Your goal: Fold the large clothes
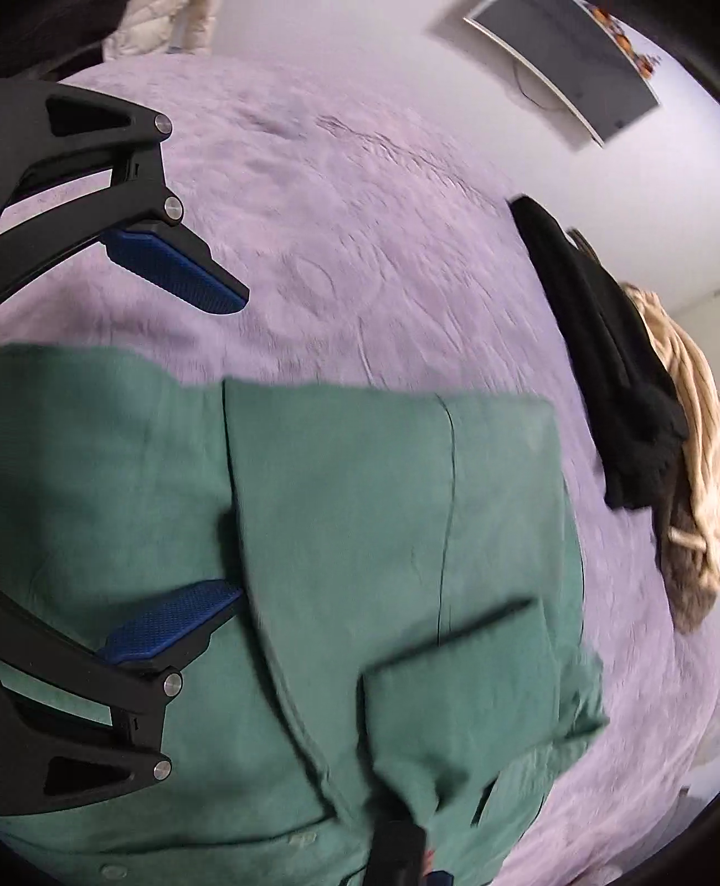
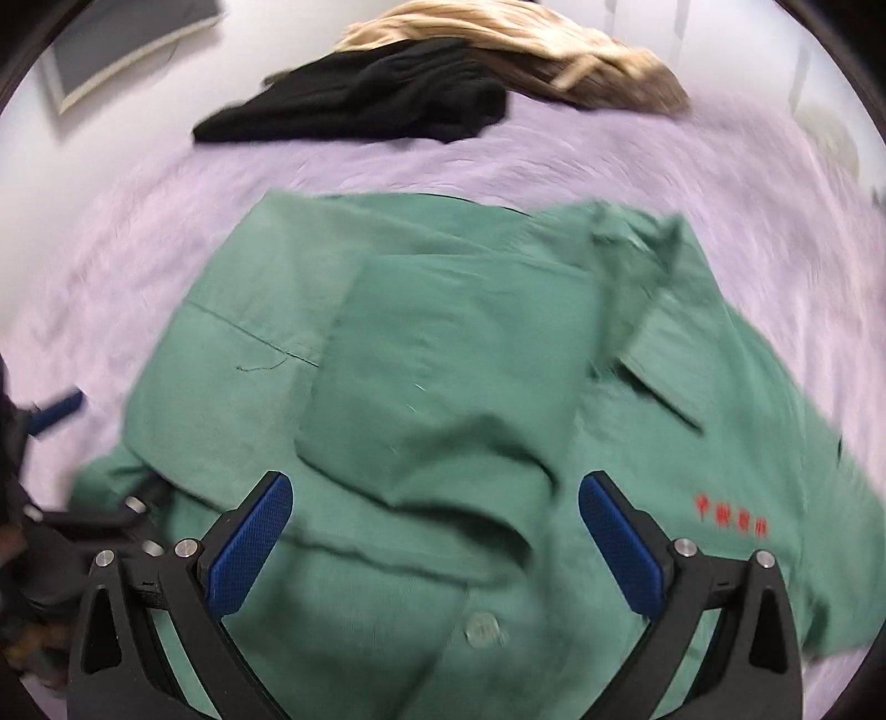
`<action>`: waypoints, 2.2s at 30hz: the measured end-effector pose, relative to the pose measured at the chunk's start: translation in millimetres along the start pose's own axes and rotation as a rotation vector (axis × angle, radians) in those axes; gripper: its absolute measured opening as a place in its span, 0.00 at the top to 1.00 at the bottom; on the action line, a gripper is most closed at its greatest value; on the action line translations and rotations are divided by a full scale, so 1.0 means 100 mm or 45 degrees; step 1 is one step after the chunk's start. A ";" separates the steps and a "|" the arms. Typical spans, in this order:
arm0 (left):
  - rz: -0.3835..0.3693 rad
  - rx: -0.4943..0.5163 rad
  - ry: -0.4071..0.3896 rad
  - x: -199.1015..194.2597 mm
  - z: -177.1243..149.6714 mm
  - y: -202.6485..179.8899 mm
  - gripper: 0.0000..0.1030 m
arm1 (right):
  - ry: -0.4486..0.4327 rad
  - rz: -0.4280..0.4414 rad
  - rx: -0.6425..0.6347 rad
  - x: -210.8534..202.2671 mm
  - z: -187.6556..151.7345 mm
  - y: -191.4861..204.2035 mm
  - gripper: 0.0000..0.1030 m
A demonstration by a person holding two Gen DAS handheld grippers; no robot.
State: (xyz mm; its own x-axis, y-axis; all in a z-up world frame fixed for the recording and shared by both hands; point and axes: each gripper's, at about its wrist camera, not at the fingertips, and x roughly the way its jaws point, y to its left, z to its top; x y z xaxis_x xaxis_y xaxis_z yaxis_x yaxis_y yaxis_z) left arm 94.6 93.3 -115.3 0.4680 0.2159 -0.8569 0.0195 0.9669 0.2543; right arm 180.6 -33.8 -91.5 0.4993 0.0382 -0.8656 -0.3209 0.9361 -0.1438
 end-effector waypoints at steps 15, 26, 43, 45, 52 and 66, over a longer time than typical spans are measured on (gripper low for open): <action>-0.078 -0.266 0.026 0.35 0.03 0.45 0.04 | -0.020 0.322 1.272 0.03 -1.09 -2.25 0.58; -0.223 -0.219 0.108 0.22 0.06 0.65 0.03 | -0.045 0.755 1.536 -0.12 -1.55 -2.16 0.27; -0.582 -0.188 0.225 0.95 1.24 0.52 0.03 | 0.136 1.257 1.484 0.57 -0.59 0.06 0.97; -0.611 -0.174 0.225 1.00 1.33 0.43 0.30 | 0.121 1.295 1.521 0.58 -0.57 0.08 0.97; -0.711 -0.067 0.187 0.98 1.53 0.55 0.91 | 0.158 1.355 1.463 0.70 -0.41 0.55 0.97; -0.573 -0.077 0.096 0.82 1.45 0.76 0.90 | 0.045 0.889 1.170 -0.10 -0.69 -0.48 0.65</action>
State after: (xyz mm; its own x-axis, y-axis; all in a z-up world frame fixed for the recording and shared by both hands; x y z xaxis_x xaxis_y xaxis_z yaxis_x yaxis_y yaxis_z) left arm 262.7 164.6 -100.6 0.3593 -0.2204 -0.9068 0.1539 0.9724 -0.1754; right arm 135.5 -103.4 -109.1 0.4164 0.6515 -0.6342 0.1962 0.6167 0.7624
